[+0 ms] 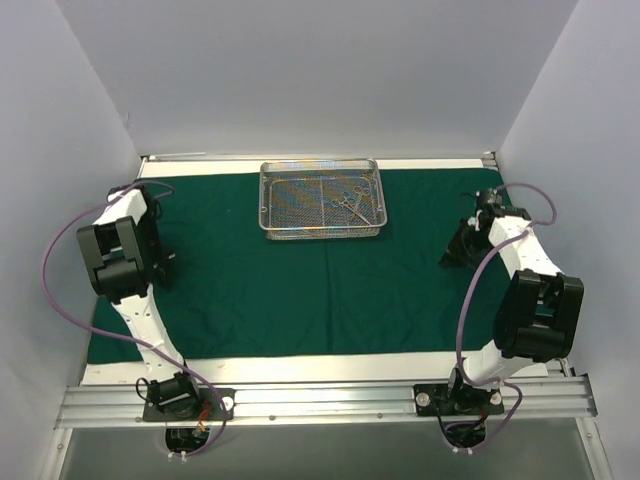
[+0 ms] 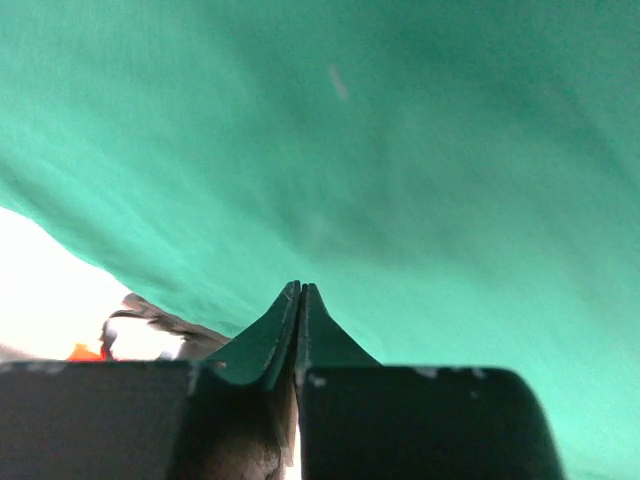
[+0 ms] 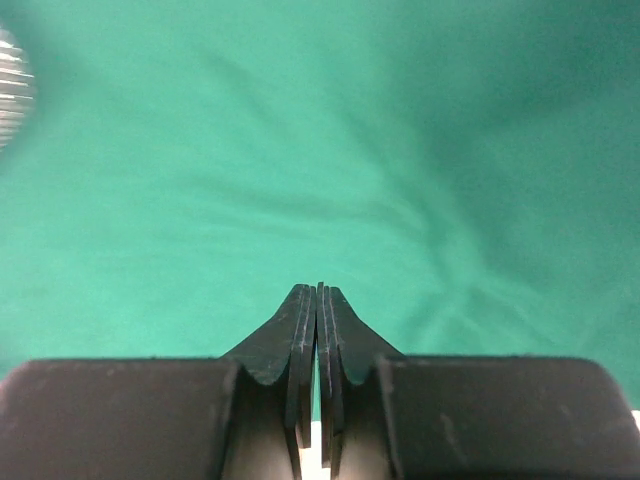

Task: Open and lay out the surgical kit
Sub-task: Smooth out the surgical kit at the center of the board.

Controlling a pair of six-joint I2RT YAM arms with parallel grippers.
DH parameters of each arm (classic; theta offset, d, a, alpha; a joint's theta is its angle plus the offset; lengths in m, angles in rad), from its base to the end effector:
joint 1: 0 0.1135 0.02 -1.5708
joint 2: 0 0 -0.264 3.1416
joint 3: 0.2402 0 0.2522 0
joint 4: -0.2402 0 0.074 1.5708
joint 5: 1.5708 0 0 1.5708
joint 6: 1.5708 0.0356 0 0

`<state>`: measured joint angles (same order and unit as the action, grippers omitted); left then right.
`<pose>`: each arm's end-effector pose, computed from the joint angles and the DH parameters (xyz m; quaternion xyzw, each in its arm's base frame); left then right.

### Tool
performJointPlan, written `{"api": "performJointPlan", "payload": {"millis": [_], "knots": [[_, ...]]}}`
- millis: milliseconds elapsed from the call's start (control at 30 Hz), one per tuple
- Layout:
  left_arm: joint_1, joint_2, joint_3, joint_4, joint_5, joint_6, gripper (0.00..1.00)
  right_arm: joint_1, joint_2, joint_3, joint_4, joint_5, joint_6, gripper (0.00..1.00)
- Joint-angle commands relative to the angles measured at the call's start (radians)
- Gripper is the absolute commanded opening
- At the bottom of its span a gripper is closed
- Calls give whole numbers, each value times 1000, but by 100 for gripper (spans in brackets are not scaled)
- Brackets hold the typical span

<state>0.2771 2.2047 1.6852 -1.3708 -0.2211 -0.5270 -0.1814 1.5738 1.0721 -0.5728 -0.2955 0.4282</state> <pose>0.3678 0.1127 0.1535 0.3678 -0.9099 -0.1278 0.1433 0.3126 -0.0468 0.2173 0.2533 0.9255 0.1715 0.2235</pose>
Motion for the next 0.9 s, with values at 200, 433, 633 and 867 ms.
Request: {"api": "performJointPlan", "payload": {"millis": [200,433,633,867], "knots": [[-81,-108,42,13,213,-27,22,49,228,227,31,-19,-74,0],[-76,-11,-31,120,243,5,2,10,390,190,93,-7,-112,0],[-32,-10,-137,153,166,13,2,-36,350,60,64,110,-101,0],[-13,-29,-64,116,85,39,2,-32,255,123,-24,116,-170,0]]}}
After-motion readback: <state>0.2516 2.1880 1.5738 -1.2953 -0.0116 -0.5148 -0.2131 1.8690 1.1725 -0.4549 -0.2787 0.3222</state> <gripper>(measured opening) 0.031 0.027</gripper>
